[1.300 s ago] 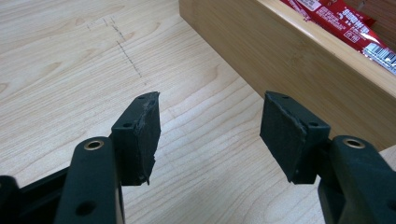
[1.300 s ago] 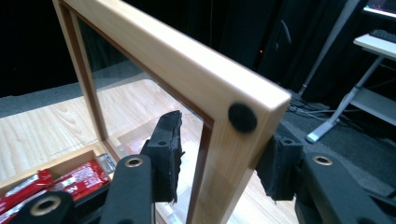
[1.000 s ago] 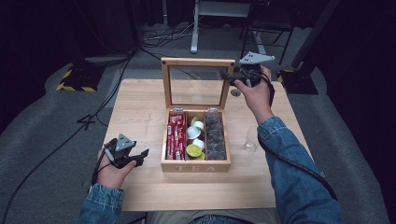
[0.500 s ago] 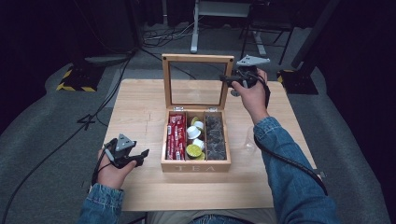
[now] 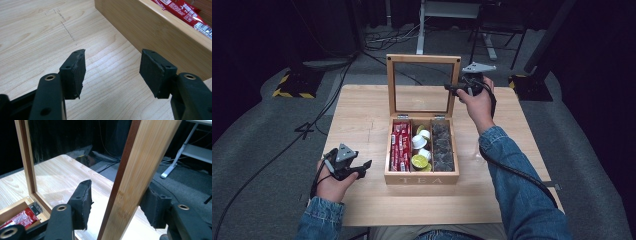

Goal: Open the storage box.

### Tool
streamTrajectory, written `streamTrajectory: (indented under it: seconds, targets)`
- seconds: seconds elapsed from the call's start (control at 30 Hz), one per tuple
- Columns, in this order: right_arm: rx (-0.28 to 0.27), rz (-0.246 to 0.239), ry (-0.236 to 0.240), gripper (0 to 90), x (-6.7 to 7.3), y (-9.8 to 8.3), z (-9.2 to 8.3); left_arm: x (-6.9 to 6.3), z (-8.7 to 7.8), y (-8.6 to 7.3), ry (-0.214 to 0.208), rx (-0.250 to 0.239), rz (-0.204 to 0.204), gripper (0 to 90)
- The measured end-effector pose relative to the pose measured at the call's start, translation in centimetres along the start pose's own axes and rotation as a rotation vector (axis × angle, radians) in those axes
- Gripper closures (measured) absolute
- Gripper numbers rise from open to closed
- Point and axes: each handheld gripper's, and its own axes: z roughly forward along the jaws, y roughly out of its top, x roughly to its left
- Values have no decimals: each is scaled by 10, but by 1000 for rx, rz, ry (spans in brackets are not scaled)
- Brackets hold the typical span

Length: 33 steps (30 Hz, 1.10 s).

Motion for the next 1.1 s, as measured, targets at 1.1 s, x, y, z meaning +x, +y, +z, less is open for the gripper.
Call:
streamTrajectory:
  seconds: [1.1]
  targets:
    - [35, 80, -8, 325, -10, -9, -13, 3, 6, 3, -17, 10, -8, 375]
